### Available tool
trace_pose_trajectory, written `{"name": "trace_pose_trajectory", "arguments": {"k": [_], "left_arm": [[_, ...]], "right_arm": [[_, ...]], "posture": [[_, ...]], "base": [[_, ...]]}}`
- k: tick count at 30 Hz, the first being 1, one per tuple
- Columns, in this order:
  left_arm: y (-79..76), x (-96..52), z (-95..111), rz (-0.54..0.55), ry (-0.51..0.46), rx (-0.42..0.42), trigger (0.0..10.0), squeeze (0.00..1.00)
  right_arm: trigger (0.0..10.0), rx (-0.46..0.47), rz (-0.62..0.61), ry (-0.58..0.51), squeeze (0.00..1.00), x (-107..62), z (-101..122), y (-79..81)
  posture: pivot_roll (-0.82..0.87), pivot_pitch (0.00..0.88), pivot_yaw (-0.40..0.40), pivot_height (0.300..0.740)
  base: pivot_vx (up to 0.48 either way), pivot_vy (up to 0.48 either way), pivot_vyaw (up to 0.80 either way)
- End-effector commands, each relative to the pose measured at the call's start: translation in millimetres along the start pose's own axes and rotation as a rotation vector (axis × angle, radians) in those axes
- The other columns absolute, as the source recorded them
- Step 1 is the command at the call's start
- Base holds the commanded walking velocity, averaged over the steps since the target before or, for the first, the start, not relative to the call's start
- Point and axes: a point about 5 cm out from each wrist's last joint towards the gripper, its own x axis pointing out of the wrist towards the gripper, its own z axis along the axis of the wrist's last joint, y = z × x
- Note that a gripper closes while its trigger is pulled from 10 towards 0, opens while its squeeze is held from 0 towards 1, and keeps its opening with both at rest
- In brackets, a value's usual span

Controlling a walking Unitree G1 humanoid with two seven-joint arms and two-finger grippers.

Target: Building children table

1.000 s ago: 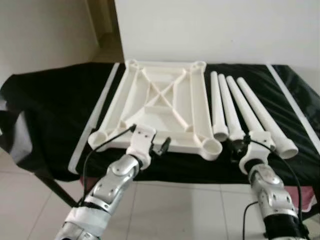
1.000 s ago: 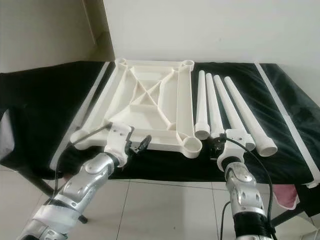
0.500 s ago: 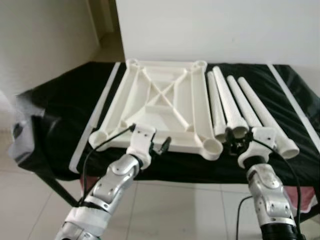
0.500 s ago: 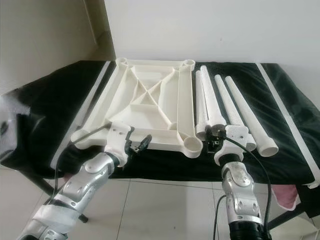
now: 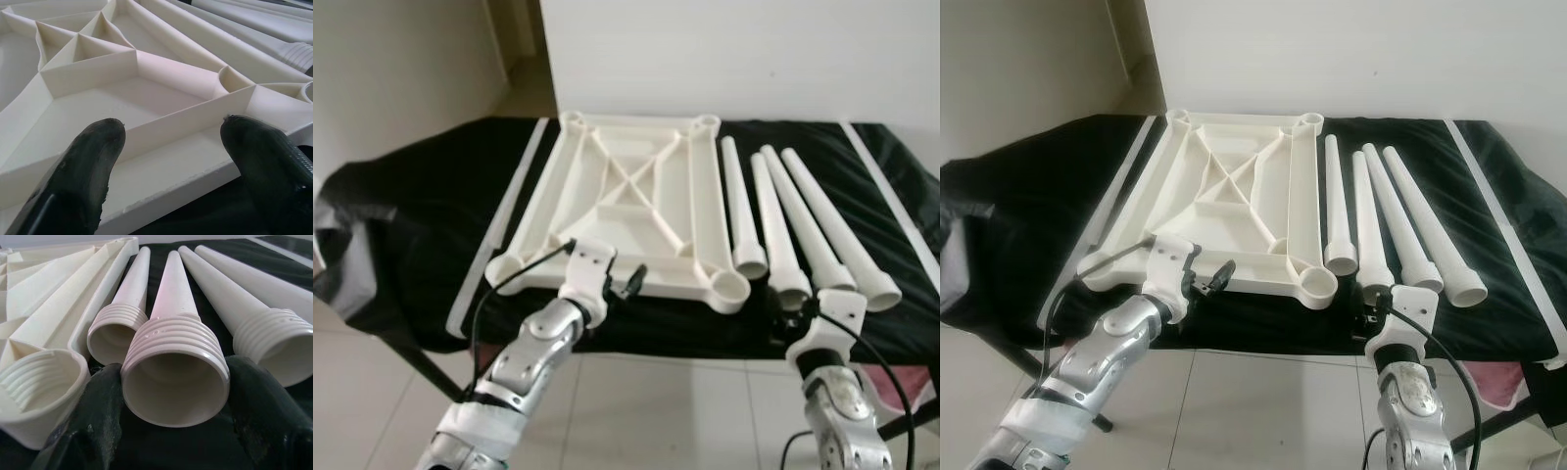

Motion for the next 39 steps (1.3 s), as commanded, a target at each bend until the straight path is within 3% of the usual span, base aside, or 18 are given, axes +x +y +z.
{"name": "trace_pose_trajectory", "arguments": {"k": [1, 10, 11, 14, 21, 26, 27, 28, 35, 38, 39], "left_arm": [[-9.4, -3.3, -1.6, -0.205, 0.013, -0.002, 10.0, 0.00], [-8.7, -4.9, -1.8, -0.208, 0.023, -0.002, 10.0, 0.00], [-8.5, -5.5, -2.4, -0.206, 0.026, -0.004, 10.0, 0.00], [-8.7, -6.2, -2.9, -0.205, 0.029, -0.008, 10.0, 0.00], [-10.0, -5.4, -3.1, -0.210, 0.033, -0.012, 10.0, 0.00], [-9.5, -4.8, -2.7, -0.209, 0.033, -0.012, 10.0, 0.00], [-9.0, -4.5, -2.4, -0.207, 0.032, -0.011, 10.0, 0.00], [-8.6, -4.3, -2.2, -0.206, 0.031, -0.011, 10.0, 0.00], [-9.2, -2.9, -2.0, -0.206, 0.028, -0.011, 10.0, 0.00], [-9.7, -2.5, -1.7, -0.207, 0.027, -0.011, 10.0, 0.00], [-9.7, -2.0, -1.3, -0.208, 0.026, -0.010, 10.0, 0.00]], "right_arm": [[10.0, -0.002, -0.008, -0.010, 0.00, -1.5, 2.0, 0.5], [10.0, -0.018, -0.075, 0.024, 0.00, -26.1, -4.1, -4.5], [10.0, -0.004, -0.087, 0.038, 1.00, -29.9, -7.0, -4.6], [10.0, 0.008, -0.088, 0.051, 1.00, -31.2, -9.3, -3.3], [10.0, -0.006, 0.025, 0.004, 1.00, -13.1, 3.1, 10.6], [10.0, -0.027, 0.038, -0.020, 1.00, -6.6, 9.9, 14.5], [10.0, -0.033, 0.050, -0.046, 0.60, -1.9, 18.4, 18.2], [10.0, -0.024, 0.058, -0.068, 0.00, 2.7, 27.5, 21.4], [10.0, 0.043, -0.027, -0.047, 0.00, 22.3, 45.1, 19.8], [10.0, 0.033, -0.080, -0.021, 0.00, 27.5, 45.7, 16.2], [10.0, -0.017, -0.124, 0.021, 0.00, 34.0, 46.6, 13.6]], "posture": [[-0.04, 0.043, 0.028, 0.740], [-0.04, 0.053, 0.027, 0.740], [-0.04, 0.055, 0.028, 0.740], [-0.04, 0.056, 0.029, 0.740], [-0.04, 0.050, 0.029, 0.740], [-0.04, 0.045, 0.028, 0.740], [-0.04, 0.040, 0.027, 0.740], [-0.04, 0.037, 0.026, 0.740], [-0.04, 0.020, 0.023, 0.740], [-0.04, 0.014, 0.022, 0.740], [-0.04, 0.008, 0.021, 0.740]], "base": [[0.000, 0.000, 0.00], [0.000, 0.000, 0.00], [0.000, 0.000, 0.00], [0.000, 0.000, 0.00], [0.000, 0.000, 0.00], [0.000, 0.000, 0.00], [0.000, 0.000, 0.00], [0.000, 0.000, 0.00], [0.000, 0.000, 0.00], [0.000, 0.000, 0.00], [0.000, 0.000, 0.00]]}}
